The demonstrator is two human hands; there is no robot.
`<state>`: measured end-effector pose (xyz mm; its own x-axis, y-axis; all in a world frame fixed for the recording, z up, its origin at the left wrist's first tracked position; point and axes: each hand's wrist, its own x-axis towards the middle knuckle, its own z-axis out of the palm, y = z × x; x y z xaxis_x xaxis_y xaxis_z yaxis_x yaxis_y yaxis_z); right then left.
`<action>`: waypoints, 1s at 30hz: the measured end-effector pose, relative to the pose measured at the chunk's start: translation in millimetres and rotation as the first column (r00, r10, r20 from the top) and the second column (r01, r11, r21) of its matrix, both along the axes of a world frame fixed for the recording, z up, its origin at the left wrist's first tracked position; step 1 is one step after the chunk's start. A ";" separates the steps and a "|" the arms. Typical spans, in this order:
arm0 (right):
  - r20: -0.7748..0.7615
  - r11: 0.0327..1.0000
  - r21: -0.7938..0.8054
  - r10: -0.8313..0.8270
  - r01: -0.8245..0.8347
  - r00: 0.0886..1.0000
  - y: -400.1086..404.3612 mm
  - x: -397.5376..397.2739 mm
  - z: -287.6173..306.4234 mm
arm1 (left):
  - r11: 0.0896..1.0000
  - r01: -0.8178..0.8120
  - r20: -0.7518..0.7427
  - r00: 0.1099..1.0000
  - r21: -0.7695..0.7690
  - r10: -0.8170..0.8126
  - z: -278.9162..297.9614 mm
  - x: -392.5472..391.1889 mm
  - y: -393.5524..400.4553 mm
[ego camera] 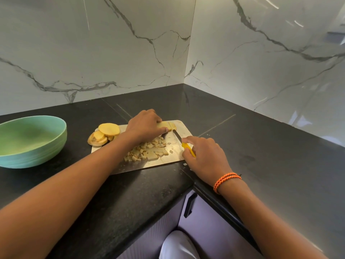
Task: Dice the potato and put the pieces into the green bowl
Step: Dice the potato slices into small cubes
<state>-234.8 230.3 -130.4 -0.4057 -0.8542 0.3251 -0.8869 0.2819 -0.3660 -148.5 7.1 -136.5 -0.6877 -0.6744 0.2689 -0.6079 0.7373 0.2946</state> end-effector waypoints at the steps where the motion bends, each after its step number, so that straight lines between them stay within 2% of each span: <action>1: 0.005 1.000 -0.022 -0.004 0.004 1.000 -1.2 0.0 0.6 | 1.000 0.008 0.001 1.000 0.003 -0.008 0.4 0.6 -0.3; 5: 0.007 0.996 -0.082 -0.025 0.025 1.000 -15.6 -1.1 1.1 | 0.999 0.051 0.021 0.998 0.019 -0.052 2.2 3.2 -2.5; 17: 0.000 0.998 -0.046 -0.033 0.033 0.999 -55.9 -7.1 0.1 | 0.997 0.066 -0.065 0.996 0.037 -0.064 2.3 3.9 -7.1; 26: -0.102 0.999 0.016 -0.038 0.040 0.994 -64.0 -2.3 -0.8 | 0.997 0.067 -0.076 0.995 0.027 -0.064 -1.1 3.4 -9.0; 30: -0.096 0.999 0.015 -0.041 0.042 0.995 -65.6 -0.5 -2.5 | 0.998 0.065 -0.079 0.995 0.024 -0.063 -3.2 2.6 -10.5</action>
